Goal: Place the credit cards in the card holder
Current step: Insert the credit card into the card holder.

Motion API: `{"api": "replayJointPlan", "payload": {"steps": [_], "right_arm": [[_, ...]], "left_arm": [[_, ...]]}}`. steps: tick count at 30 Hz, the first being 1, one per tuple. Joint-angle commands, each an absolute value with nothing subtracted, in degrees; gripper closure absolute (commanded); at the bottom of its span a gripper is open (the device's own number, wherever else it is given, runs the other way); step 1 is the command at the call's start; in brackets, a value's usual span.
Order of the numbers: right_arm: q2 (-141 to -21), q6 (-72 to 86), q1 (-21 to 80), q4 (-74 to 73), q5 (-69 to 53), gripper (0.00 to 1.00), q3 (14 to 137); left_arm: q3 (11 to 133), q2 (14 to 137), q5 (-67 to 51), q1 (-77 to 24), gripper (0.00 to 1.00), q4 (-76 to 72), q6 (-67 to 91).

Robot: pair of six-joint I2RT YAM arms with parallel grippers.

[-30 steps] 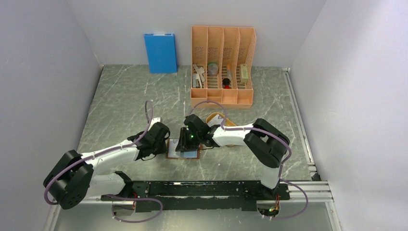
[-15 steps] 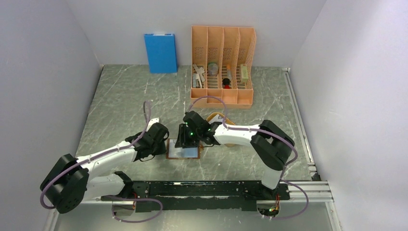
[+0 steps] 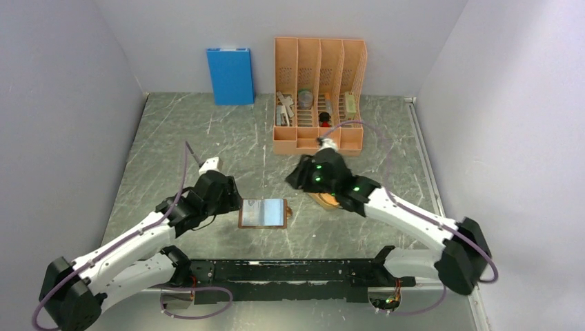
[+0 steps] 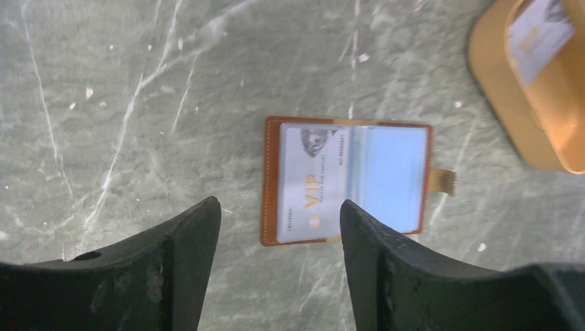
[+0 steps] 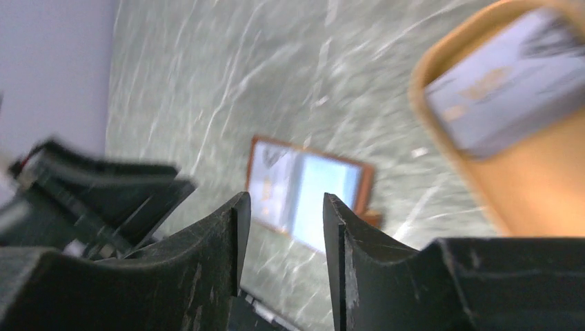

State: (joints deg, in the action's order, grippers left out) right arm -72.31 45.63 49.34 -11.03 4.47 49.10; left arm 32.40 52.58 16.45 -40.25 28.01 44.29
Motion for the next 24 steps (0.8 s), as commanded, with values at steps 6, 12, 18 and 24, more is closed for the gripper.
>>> {"api": "replayJointPlan", "payload": {"steps": [6, 12, 18, 24], "right_arm": [[-67.4, 51.43, 31.81, -7.4, 2.3, 0.44, 38.82], [-71.44, 59.35, 30.05, -2.23, 6.24, 0.42, 36.77], [-76.57, 63.32, 29.62, -0.43, 10.59, 0.29, 37.01], [-78.68, 64.74, 29.62, 2.33, 9.89, 0.27, 36.15]], "left_arm": [[36.47, 49.97, 13.19, -40.07, 0.25, 28.58, 39.21], [35.38, 50.79, 14.54, -40.07, 0.27, 28.5, 39.43], [34.44, 50.46, 15.25, -40.08, 0.28, 28.17, 39.21], [33.98, 49.35, 14.19, -40.08, 0.27, 27.21, 38.18]]}}
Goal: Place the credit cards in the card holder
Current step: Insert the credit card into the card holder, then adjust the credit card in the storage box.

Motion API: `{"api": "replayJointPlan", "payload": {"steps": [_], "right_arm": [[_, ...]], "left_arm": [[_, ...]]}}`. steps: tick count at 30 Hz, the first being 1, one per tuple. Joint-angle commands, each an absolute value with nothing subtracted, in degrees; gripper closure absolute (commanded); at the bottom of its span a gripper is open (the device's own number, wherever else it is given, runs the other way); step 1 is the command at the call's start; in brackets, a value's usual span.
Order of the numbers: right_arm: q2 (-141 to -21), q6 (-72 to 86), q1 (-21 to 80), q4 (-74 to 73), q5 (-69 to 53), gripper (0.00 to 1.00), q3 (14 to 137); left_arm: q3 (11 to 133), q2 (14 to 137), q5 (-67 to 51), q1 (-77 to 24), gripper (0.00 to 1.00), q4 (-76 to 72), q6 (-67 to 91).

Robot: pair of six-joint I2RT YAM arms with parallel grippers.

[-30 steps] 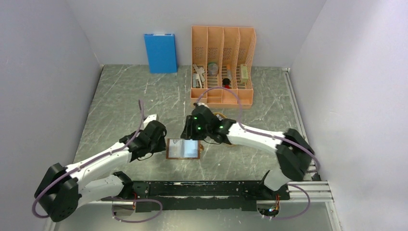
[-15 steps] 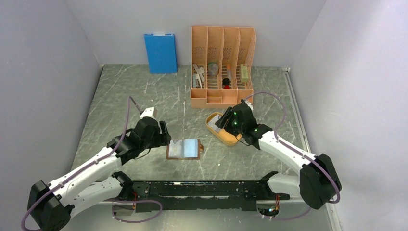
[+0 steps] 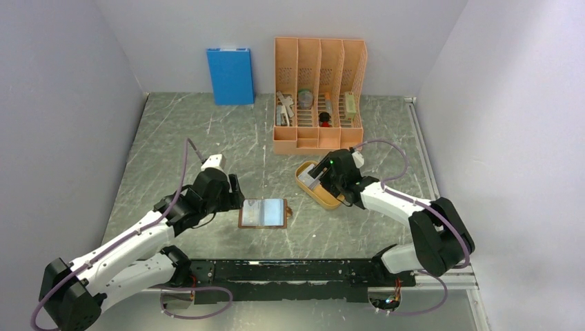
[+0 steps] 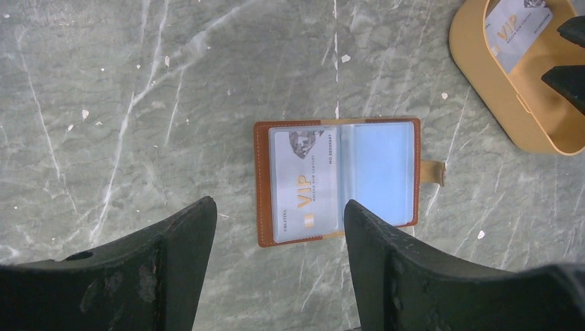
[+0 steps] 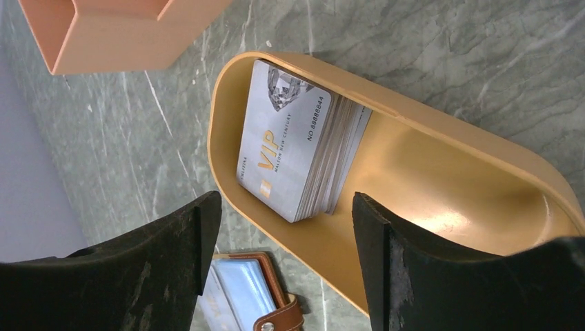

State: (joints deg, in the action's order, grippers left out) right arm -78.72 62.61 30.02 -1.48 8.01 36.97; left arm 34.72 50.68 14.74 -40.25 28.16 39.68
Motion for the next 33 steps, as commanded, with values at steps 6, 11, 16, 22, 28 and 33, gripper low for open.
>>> {"api": "replayJointPlan", "payload": {"steps": [6, 11, 16, 22, 28, 33], "right_arm": [[-78.82, 60.7, 29.6, 2.75, 8.63, 0.27, 36.88], [-77.18, 58.74, 29.61, 4.33, 8.78, 0.27, 35.26], [-76.38, 56.29, 29.61, 5.49, 8.23, 0.29, 34.92], [-75.48, 53.09, 29.62, 5.67, 7.5, 0.31, 35.07], [-77.45, 52.74, 29.65, 4.94, 4.78, 0.34, 35.81], [-79.08, 54.27, 29.66, 5.0, 4.45, 0.35, 35.42]], "left_arm": [[33.57, 48.48, 13.99, -40.17, 0.27, 27.03, 38.27], [33.57, 48.6, 14.03, -40.17, 0.28, 27.07, 38.14], [33.49, 48.51, 14.15, -40.16, 0.28, 26.99, 38.1], [33.57, 48.64, 14.28, -40.18, 0.28, 27.22, 38.14], [33.57, 48.63, 14.52, -40.25, 0.28, 27.44, 38.41], [33.57, 48.86, 14.66, -40.32, 0.28, 27.6, 38.52]]}}
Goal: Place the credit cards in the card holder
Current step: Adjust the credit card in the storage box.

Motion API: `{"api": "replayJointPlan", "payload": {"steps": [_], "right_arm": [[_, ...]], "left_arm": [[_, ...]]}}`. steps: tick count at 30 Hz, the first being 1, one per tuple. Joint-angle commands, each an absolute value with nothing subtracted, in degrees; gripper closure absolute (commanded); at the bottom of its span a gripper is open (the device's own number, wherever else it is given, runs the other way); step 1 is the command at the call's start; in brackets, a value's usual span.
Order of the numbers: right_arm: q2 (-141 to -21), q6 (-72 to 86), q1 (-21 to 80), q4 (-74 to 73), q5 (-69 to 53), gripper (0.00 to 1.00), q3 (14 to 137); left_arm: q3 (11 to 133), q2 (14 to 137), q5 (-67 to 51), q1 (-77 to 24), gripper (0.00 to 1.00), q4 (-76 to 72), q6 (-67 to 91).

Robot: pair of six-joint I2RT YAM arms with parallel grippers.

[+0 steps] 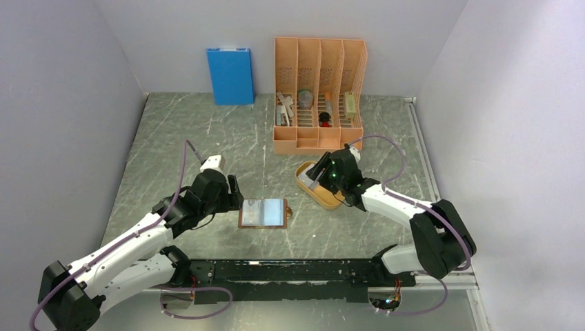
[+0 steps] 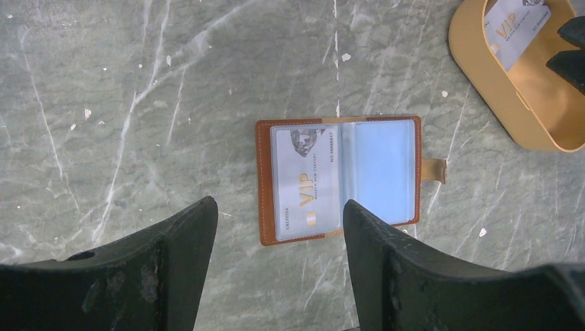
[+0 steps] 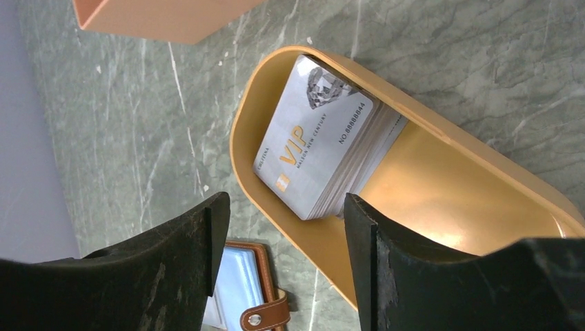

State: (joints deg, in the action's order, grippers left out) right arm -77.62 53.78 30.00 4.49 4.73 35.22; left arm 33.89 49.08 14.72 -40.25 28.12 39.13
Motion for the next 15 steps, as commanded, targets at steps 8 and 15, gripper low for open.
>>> {"api": "replayJointPlan", "payload": {"steps": [8, 15], "right_arm": [[-83.11, 58.48, 29.62, 4.66, 5.7, 0.36, 36.64], [-87.28, 60.8, 29.27, 5.56, 5.99, 0.35, 38.26]], "left_arm": [[33.66, 49.76, 15.09, -40.68, 0.29, 27.86, 38.72], [33.71, 49.77, 15.51, -40.85, 0.29, 28.02, 38.8]]}}
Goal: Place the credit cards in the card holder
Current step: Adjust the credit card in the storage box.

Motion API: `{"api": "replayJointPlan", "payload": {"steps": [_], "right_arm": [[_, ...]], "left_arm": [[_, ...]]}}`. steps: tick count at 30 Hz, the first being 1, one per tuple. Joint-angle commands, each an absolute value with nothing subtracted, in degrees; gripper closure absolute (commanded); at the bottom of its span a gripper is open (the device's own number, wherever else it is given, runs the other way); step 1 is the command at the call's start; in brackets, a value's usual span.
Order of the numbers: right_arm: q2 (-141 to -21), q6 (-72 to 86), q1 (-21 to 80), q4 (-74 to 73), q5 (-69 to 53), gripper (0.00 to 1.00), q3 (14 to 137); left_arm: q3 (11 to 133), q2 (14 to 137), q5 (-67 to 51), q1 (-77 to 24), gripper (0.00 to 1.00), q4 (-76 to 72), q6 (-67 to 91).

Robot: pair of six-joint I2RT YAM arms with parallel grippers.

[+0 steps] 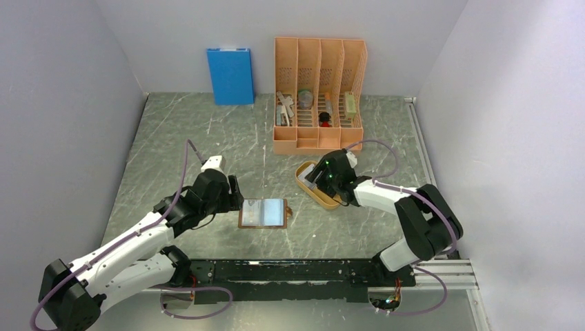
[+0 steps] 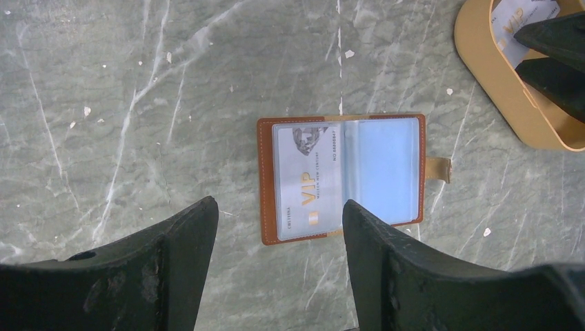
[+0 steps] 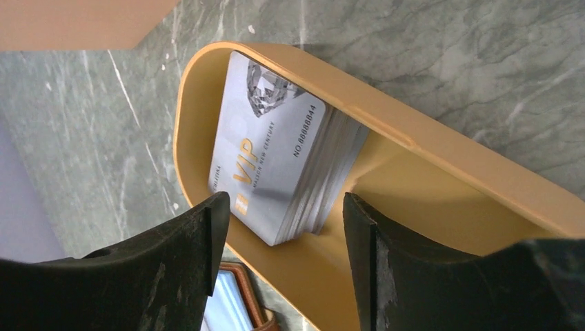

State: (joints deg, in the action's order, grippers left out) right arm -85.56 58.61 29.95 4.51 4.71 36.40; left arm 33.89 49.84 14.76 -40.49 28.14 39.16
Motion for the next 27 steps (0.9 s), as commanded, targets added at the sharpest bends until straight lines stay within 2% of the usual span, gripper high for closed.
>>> {"api": "replayJointPlan", "payload": {"steps": [1, 17, 27], "right_arm": [[-87.69, 60.89, 29.25, 5.35, 5.98, 0.35, 38.38], [-87.24, 60.06, 28.02, 6.03, 4.91, 0.57, 34.19], [-84.4, 60.05, 27.25, 7.17, 3.74, 0.62, 31.18]], "left_arm": [[33.77, 49.73, 15.55, -40.91, 0.29, 28.17, 38.83], [33.96, 50.32, 16.27, -41.48, 0.3, 28.47, 39.04], [34.0, 50.36, 16.44, -41.71, 0.3, 28.67, 39.2]]}}
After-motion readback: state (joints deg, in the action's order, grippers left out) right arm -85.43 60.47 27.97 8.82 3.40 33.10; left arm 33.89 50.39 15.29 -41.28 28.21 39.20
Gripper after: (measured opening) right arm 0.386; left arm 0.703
